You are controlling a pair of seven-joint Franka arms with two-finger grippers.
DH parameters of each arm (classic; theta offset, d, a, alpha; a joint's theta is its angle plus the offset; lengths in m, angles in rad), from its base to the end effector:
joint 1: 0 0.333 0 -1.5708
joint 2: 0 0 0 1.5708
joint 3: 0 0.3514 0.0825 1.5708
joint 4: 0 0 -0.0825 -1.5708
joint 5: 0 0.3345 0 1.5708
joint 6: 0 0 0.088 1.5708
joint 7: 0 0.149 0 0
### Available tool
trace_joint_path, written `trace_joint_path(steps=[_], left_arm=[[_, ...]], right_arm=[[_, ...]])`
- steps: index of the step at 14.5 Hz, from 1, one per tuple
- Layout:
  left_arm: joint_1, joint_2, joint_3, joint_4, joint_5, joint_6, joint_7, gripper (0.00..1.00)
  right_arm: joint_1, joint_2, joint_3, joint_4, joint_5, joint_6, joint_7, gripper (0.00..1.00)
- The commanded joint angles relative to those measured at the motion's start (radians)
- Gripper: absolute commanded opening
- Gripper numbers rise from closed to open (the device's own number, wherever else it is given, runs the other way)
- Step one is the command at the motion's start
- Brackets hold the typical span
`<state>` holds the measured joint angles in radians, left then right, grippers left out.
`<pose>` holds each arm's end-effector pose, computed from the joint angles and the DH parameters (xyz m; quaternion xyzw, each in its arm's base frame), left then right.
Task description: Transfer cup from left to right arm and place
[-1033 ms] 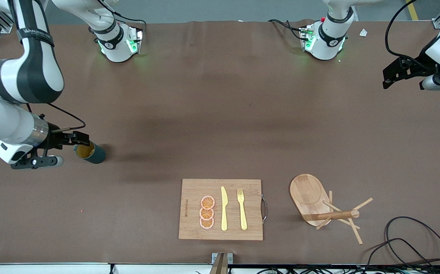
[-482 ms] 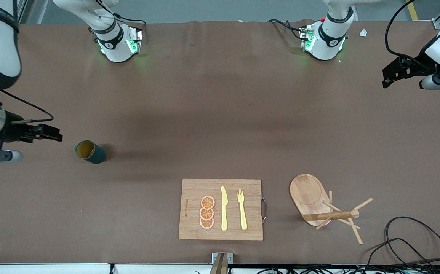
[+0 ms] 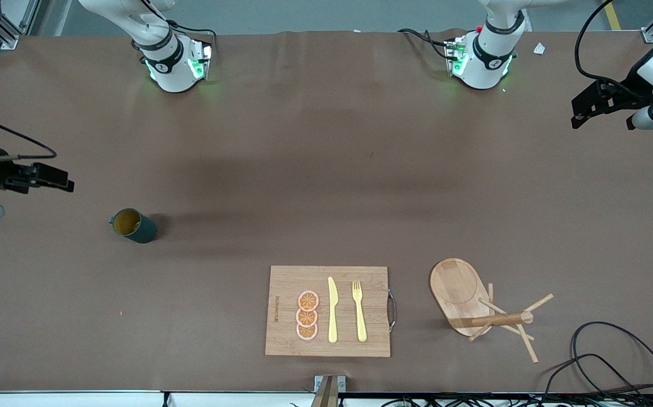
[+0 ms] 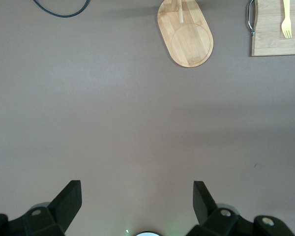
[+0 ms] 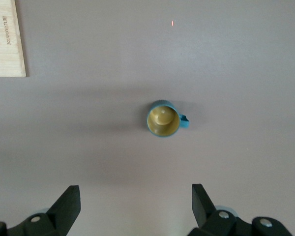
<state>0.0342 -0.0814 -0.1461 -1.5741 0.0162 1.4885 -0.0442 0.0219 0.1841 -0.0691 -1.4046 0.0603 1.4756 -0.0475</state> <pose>0.4653 -0.0533 0.6485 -0.9994 0.0329 0.0014 0.0142 0.5519 -0.0128 0.5823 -0.9981 -0.0015 0.0551 0.0264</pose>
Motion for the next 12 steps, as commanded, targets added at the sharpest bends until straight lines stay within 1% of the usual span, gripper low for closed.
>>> trace_joint_path(steps=[1,3,5,6,7,9,12], left_arm=[[0.004,-0.015,0.002,0.006,-0.006,-0.017,0.017,1.0],[0.004,-0.014,0.002,0.006,-0.006,-0.017,0.018,1.0],[0.004,-0.014,0.002,0.012,-0.007,-0.017,0.018,1.0],[0.003,-0.011,0.002,0.032,-0.004,-0.017,0.021,1.0],[0.0,-0.009,-0.004,0.031,-0.004,-0.017,0.023,1.0],[-0.003,0.003,-0.004,0.036,-0.001,-0.016,0.021,1.0],[0.003,0.015,-0.003,0.048,0.001,-0.016,0.02,1.0]], right_arm=[[0.01,-0.129,0.015,-0.106,-0.052,-0.003,0.008,1.0],[0.018,-0.169,0.015,-0.117,-0.088,-0.04,0.011,1.0],[0.007,-0.205,0.011,-0.132,-0.088,-0.069,0.011,1.0],[0.003,-0.231,0.008,-0.154,-0.088,-0.069,0.012,1.0],[-0.005,-0.254,0.008,-0.177,-0.086,-0.066,0.012,1.0],[-0.017,-0.278,0.009,-0.195,-0.079,-0.069,0.014,1.0],[-0.034,-0.296,0.017,-0.195,-0.076,-0.081,0.014,1.0]])
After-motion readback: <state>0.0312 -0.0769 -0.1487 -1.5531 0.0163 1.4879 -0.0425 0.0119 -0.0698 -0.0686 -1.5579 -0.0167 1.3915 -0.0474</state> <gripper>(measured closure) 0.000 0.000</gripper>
